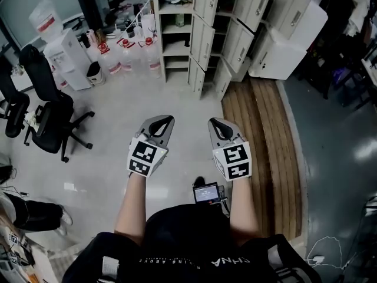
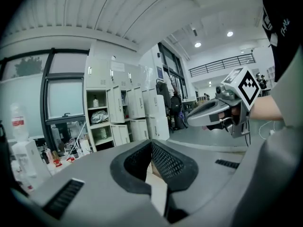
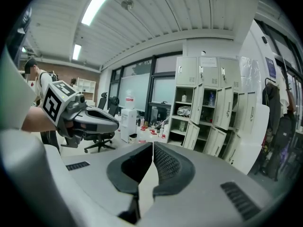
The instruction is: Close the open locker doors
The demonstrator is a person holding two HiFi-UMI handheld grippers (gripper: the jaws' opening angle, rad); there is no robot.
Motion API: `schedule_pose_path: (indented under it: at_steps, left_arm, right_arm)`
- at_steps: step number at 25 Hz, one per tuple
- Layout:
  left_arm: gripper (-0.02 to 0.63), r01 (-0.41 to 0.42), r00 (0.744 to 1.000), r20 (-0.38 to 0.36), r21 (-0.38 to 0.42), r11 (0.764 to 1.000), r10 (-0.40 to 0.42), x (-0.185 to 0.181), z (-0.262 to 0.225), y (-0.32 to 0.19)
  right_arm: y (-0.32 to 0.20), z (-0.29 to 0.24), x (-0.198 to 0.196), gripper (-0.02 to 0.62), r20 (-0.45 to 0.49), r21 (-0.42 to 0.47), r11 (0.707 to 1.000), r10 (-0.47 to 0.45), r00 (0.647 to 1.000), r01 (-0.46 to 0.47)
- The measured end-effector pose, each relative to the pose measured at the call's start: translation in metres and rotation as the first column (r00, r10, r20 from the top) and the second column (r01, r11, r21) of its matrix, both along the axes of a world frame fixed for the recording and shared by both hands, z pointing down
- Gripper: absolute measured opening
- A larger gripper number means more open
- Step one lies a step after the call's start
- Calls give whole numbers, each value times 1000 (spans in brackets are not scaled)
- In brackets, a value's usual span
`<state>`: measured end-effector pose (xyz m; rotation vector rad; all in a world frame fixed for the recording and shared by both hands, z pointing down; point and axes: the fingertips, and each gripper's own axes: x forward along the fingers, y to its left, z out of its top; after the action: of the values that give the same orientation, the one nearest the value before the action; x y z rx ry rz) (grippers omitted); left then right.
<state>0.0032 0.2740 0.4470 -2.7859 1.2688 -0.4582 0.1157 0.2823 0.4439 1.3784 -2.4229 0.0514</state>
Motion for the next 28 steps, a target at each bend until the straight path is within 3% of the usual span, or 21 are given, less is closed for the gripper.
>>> schedule_pose_path:
  at_steps: [6, 15, 22, 28]
  left_arm:
    - [20, -7, 1000, 23, 15, 1000, 7, 41, -12, -72]
    - [20, 56, 998, 30, 3, 998, -56, 75, -15, -154]
    - [20, 127, 992, 2, -19, 992, -127, 59, -8, -213]
    - [20, 77, 997, -9, -32, 997, -77, 45, 11, -290]
  right_arm:
    - [-85, -18, 34, 34, 32, 16, 1000, -17, 999, 16]
    - [-179, -17, 74, 34, 77, 1, 999, -54, 996, 54]
    - [-233, -4, 71, 34, 73, -24, 997, -73, 995, 75]
    - [-303, 14, 59, 34, 50, -48, 999, -16, 999, 19]
